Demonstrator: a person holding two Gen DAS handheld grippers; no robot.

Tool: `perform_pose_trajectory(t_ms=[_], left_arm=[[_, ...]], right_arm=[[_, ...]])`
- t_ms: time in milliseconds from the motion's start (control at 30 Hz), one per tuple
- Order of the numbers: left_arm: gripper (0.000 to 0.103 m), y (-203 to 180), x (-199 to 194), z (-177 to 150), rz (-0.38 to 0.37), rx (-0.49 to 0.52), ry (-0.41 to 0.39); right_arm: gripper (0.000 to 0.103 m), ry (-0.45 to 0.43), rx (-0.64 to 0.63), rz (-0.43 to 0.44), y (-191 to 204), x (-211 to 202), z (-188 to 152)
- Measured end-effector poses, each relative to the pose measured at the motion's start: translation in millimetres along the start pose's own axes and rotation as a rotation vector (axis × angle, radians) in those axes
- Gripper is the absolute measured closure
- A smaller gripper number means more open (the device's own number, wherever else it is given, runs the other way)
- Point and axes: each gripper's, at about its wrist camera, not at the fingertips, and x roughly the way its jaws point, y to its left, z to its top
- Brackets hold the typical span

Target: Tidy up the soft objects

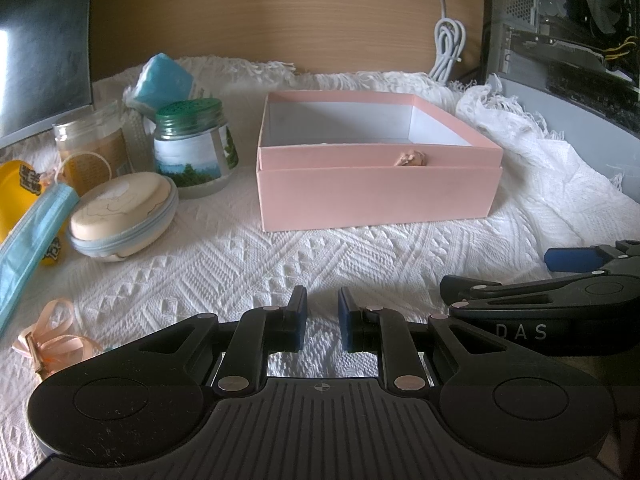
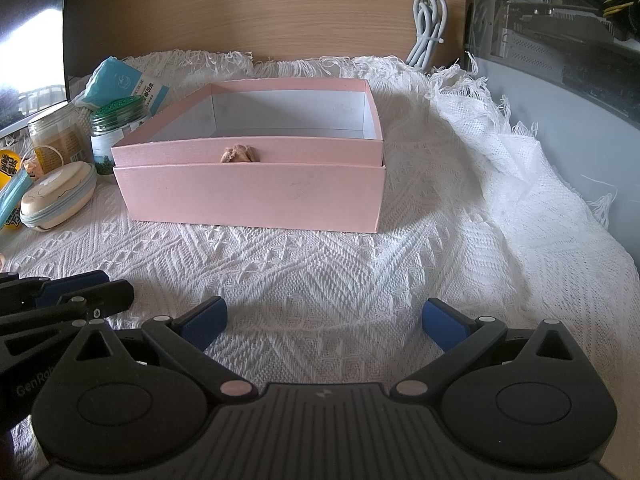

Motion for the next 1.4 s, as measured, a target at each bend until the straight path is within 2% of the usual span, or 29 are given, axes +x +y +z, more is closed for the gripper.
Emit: perform_pose_trajectory(t_ms=[1400], left_arm=[[0.084,0.6,-2.3,-1.2,0.008,0.012,-0.001]], right_arm=[[0.0,0.0,-0.001,0.001,-0.6,0.2,0.1]])
